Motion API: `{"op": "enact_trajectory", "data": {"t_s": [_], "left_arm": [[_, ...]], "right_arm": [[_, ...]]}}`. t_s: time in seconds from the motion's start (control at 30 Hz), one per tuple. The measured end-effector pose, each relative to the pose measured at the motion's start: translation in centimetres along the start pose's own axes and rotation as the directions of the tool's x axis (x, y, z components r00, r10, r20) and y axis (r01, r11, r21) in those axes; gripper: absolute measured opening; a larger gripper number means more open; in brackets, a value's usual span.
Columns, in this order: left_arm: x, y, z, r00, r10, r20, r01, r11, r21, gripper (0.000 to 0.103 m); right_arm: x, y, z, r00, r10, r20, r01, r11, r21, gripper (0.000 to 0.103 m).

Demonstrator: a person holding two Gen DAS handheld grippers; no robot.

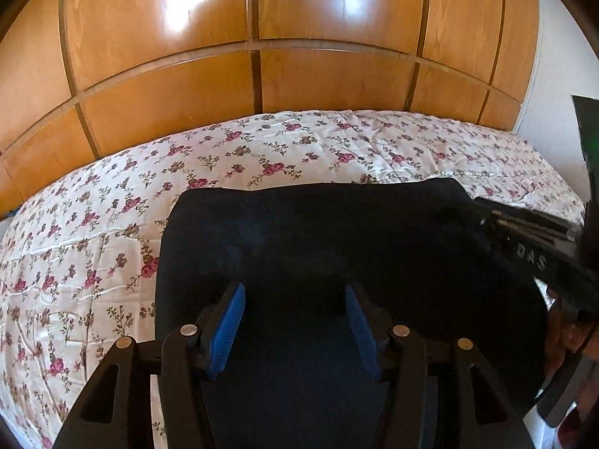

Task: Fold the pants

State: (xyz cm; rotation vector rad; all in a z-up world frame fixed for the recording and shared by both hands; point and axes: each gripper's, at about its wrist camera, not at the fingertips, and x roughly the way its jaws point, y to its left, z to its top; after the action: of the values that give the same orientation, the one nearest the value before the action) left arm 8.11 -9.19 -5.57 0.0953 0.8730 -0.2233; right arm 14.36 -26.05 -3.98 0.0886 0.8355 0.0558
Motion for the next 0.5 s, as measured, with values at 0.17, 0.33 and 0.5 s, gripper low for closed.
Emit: {"op": "enact_trajectory", "data": {"t_s": [0.17, 0.33, 0.5], "left_arm": [[1.6, 0.3, 0.0, 1.0, -0.015, -0.012, 0.015, 0.999, -0.034, 0.063], [2.4, 0.8, 0.2, 0.999, -0.038, -0.008, 0.037, 0.997, -0.072, 0.064], [1.0, 0.2, -0.1, 1.0, -0.009, -0.007, 0.009, 0.999, -0.033, 0.064]], "right_arm": [[2.6, -2.7, 0.0, 0.994, 0.085, -0.07, -0.075, 0.988, 0.135, 0.048], [3.2, -2.1, -0.3, 0.998, 0.041, -0.044, -0.036, 0.994, 0.106, 0.049], [1.9, -2.6, -0.3, 0.996, 0.086, -0.005, -0.084, 0.987, 0.136, 0.049]]}}
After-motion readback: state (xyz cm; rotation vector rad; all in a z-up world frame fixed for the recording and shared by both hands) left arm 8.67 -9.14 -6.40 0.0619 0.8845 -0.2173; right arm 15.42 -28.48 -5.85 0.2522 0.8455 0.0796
